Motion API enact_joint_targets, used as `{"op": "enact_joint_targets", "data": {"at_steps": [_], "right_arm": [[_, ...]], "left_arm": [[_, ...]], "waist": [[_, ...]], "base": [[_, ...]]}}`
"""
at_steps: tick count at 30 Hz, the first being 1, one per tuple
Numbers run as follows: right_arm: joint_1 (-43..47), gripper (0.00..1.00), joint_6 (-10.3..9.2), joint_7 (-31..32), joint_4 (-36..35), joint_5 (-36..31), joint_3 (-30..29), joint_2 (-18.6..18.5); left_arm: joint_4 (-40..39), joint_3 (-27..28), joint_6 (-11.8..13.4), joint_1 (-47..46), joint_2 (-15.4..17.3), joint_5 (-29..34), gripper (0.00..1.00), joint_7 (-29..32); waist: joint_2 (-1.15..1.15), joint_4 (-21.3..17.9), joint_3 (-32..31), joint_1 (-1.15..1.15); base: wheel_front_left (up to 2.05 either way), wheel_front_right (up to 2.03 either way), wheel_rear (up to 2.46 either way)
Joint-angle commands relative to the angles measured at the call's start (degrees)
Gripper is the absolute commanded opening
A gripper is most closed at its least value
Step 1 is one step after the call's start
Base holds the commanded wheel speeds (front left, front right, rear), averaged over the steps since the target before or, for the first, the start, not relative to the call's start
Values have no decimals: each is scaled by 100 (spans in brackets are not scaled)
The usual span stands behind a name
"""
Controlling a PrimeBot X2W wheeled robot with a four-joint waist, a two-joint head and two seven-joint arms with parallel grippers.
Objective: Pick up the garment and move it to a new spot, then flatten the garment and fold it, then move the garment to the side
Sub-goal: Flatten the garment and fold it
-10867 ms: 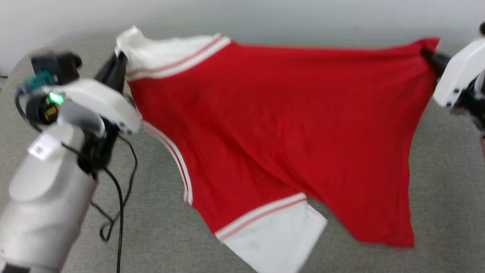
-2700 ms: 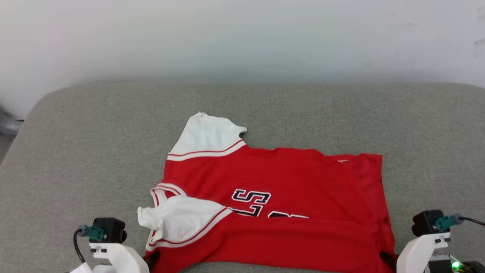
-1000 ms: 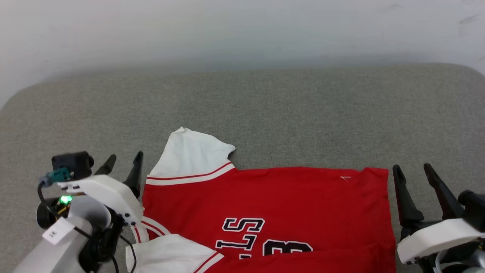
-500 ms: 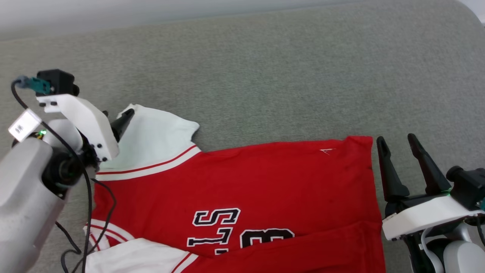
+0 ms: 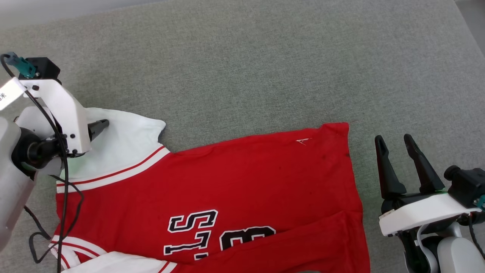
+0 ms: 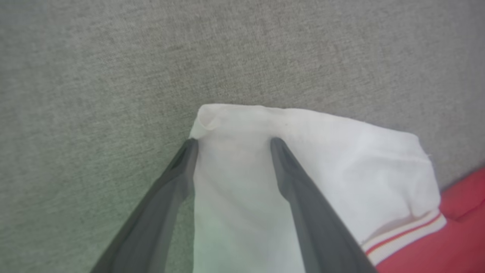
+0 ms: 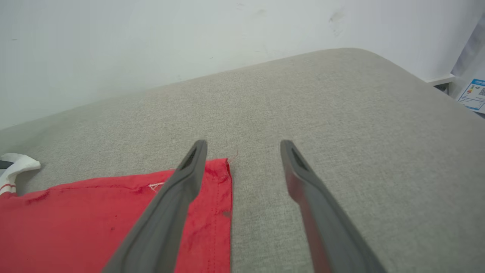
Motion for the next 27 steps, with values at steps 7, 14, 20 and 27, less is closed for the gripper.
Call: {"op": "enact_joint_targets", "data": {"at_steps": [7,14,20,27], "right_arm": [[-178,100,-3,31,233,272,62,16],[-550,100,-4,1056,765,603,54,-215],[-1070,100,-3,2421,1149,1051,344,-800],[-1751,100,-3,3336,1427,1116,819,-1234]], "left_arm": [[170,-197,-22,294,-189,-144,0,295],[-13,-33,-123,5,-162,-12,0,-162],[-328,26,-136,-188,-219,109,0,-459],[-713,19,-152,-294,-313,212,0,-696]], "waist": [[0,-59,78,0],[0,40,-15,0],[0,297,-72,0],[0,606,31,0]], "base": [[0,0,0],[0,0,0],[0,0,0],[0,0,0]]}}
